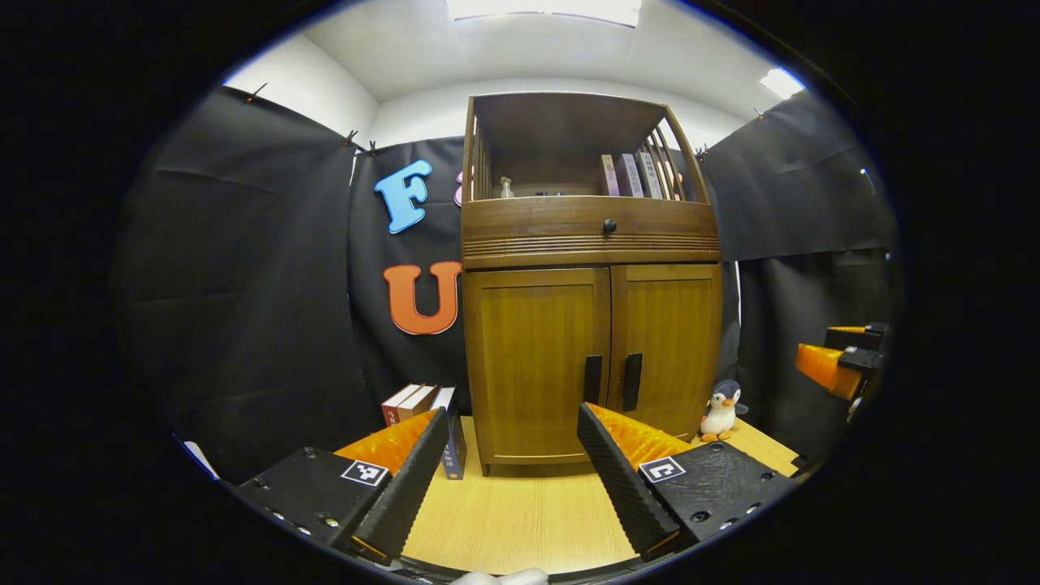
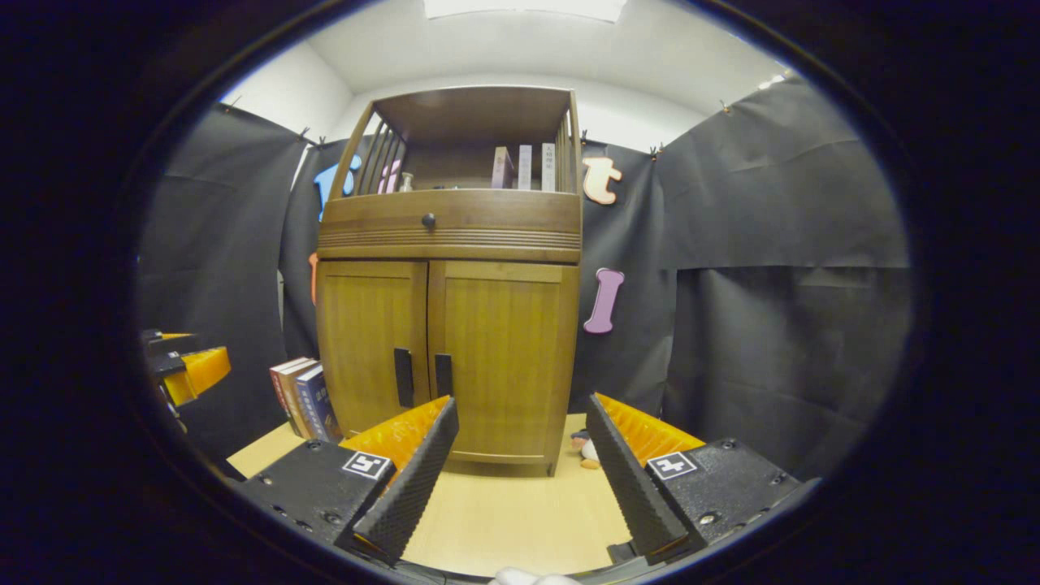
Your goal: Open the right door of the double-door shoe cabinet with the right hand, and open the left door with the left hand.
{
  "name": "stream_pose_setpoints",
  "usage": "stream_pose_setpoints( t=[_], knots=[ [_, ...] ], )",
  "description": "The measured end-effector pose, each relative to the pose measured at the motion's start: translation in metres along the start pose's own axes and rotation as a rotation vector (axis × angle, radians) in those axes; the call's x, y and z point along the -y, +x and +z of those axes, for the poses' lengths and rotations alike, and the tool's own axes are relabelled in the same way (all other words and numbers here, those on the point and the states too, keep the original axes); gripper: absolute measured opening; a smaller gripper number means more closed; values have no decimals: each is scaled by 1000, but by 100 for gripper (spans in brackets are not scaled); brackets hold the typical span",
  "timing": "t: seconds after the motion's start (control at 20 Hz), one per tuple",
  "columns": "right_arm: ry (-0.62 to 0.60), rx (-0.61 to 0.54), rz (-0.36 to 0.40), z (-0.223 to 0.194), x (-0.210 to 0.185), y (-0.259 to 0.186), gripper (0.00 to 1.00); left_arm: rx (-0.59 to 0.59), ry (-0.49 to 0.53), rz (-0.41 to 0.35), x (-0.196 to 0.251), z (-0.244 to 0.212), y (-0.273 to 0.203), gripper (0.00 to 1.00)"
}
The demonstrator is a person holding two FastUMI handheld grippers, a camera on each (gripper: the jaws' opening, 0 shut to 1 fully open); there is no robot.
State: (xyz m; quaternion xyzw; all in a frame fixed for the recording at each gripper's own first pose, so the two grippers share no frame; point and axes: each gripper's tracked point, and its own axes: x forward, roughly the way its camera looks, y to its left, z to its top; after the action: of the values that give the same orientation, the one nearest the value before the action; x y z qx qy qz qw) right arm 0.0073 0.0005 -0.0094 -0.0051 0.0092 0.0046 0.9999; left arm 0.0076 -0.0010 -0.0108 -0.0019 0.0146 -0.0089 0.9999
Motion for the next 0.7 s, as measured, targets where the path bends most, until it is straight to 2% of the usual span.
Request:
stream_pose_setpoints(
  t=[0.05, 0.45, 0.7],
  knots=[
    [-6, -8, -3, -3, 0, 7, 100, -3, 0, -11, 3, 1, 0, 96],
    [-32, -38, 35, -15, -16, 86, 100, -35, -3, -1, 5, -7, 6, 96],
    [-49, -49, 94, -25, -45, 147, 100, -63, -16, 46, -6, -13, 7, 96]
  ],
)
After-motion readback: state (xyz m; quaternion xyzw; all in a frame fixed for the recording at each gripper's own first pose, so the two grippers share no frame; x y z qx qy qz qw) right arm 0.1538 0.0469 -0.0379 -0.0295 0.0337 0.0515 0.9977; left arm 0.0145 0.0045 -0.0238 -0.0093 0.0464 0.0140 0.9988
